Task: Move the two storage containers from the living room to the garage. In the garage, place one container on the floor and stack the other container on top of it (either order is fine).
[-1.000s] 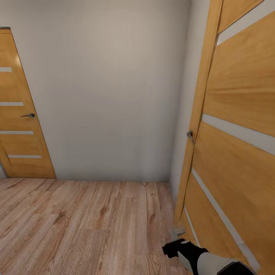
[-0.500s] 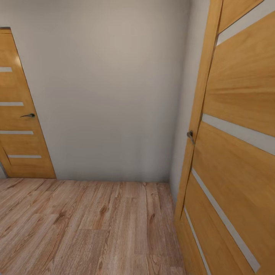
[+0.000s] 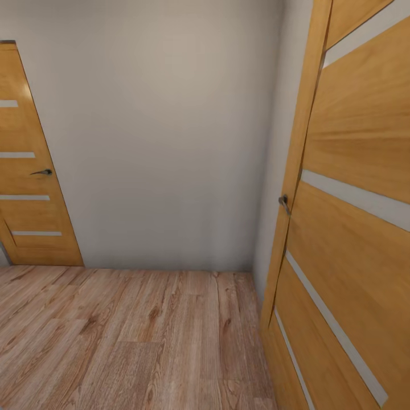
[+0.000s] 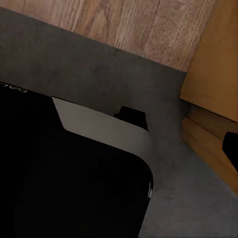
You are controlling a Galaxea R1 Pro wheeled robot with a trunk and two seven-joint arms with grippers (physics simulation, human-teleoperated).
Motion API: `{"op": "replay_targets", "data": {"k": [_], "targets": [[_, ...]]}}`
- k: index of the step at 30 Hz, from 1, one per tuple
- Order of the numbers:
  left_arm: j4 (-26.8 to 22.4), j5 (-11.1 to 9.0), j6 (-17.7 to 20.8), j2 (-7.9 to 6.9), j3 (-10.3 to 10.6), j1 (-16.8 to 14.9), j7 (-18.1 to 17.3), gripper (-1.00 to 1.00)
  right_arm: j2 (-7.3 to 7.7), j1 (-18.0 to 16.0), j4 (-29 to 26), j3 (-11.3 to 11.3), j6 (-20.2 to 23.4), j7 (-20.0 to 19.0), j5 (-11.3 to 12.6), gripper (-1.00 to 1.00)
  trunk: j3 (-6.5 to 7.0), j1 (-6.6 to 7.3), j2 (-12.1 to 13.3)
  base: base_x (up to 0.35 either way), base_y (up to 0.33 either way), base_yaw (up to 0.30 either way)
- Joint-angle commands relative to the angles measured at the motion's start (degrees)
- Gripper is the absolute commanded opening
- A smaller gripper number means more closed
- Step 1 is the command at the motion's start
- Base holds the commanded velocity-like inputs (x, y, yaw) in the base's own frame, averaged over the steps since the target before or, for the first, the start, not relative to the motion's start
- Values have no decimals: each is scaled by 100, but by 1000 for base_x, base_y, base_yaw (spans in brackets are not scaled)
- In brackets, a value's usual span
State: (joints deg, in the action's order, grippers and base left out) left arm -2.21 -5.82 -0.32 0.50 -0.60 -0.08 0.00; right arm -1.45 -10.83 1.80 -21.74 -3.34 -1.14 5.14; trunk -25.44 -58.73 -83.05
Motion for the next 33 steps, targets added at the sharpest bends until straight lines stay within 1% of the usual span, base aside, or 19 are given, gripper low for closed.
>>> {"op": "replay_targets", "data": {"k": [1, 9, 21, 33], "targets": [[-4, -60, -3, 2, -1, -1, 0, 100, 3, -7, 17, -42, -32, -3, 56, 100, -5, 0, -3, 0, 0, 0], [0, -61, 5, 3, 7, -1, 12, 100, 122, -7, 15, -41, -28, 47, 57, 100, -5, 0, -3, 41, 0, 0], [2, -60, 5, 3, 14, -1, 19, 100, 176, -7, 13, -41, -51, 87, 51, 100, -5, 0, -3, 285, 0, 0], [2, -60, 5, 1, 16, -1, 18, 100, 172, -7, 13, -46, -54, 88, 43, 100, -5, 0, -3, 34, 0, 0]]}}
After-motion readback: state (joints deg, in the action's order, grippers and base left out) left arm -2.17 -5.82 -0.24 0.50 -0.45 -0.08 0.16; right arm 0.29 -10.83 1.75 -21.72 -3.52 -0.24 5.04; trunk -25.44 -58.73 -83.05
